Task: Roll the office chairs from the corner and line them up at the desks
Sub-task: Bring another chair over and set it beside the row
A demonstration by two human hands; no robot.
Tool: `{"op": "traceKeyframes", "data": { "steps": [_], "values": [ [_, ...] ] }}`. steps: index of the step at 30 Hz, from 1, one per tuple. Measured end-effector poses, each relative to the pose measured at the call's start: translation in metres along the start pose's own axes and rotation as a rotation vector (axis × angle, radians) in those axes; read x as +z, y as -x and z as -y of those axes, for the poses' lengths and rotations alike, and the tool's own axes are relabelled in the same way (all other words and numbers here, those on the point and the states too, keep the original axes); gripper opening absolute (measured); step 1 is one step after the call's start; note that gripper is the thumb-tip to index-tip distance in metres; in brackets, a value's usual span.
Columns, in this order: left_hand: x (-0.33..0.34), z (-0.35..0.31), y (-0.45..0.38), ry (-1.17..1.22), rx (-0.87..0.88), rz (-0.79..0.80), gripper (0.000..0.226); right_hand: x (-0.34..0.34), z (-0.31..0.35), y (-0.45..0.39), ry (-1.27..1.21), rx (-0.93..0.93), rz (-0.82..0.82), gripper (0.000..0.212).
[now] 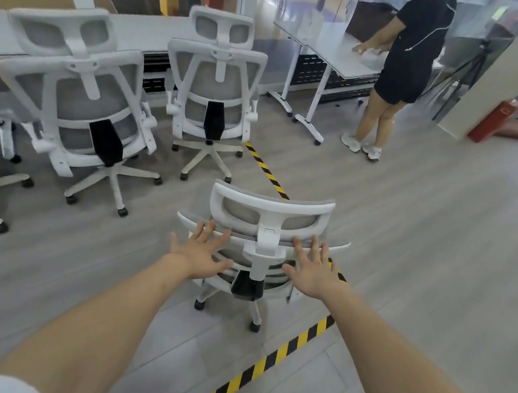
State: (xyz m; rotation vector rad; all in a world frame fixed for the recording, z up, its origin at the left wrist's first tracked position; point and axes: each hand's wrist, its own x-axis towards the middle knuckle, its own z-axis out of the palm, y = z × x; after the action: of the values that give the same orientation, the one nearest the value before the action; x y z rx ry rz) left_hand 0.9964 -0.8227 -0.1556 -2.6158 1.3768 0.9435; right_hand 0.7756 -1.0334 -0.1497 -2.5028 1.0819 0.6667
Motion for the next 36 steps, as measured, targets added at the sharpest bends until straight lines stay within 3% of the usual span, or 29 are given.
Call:
{"op": "traceKeyframes", "data": {
  "steps": [14,23,26,29,36],
  "values": [
    [-0.088,-0.071,-0.160,-0.018,-0.159,-0.022,0.085,-0.125,-0.070,-0.184,0.117,-0.127,-0.020,0.082],
    [-0.117,-0.117,-0.199,-0.085,-0.279,-0.024,0.085,-0.173,-0.104,-0.240,0.124,-0.269,-0.060,0.081],
    [-0.122,-0.130,-0.188,-0.076,-0.290,-0.055,0.076,-0.175,-0.104,-0.228,0.133,-0.307,-0.238,0.056],
    [-0.111,-0.136,-0.154,-0.016,-0.324,-0.215,0.064,-0.164,-0.088,-0.199,0.236,-0.343,-0.401,0.037],
    [-0.026,-0.114,-0.009,0.136,-0.580,-0.372,0.056,-0.118,0.006,-0.102,0.332,-0.643,-0.293,0.036]
  ]
}}
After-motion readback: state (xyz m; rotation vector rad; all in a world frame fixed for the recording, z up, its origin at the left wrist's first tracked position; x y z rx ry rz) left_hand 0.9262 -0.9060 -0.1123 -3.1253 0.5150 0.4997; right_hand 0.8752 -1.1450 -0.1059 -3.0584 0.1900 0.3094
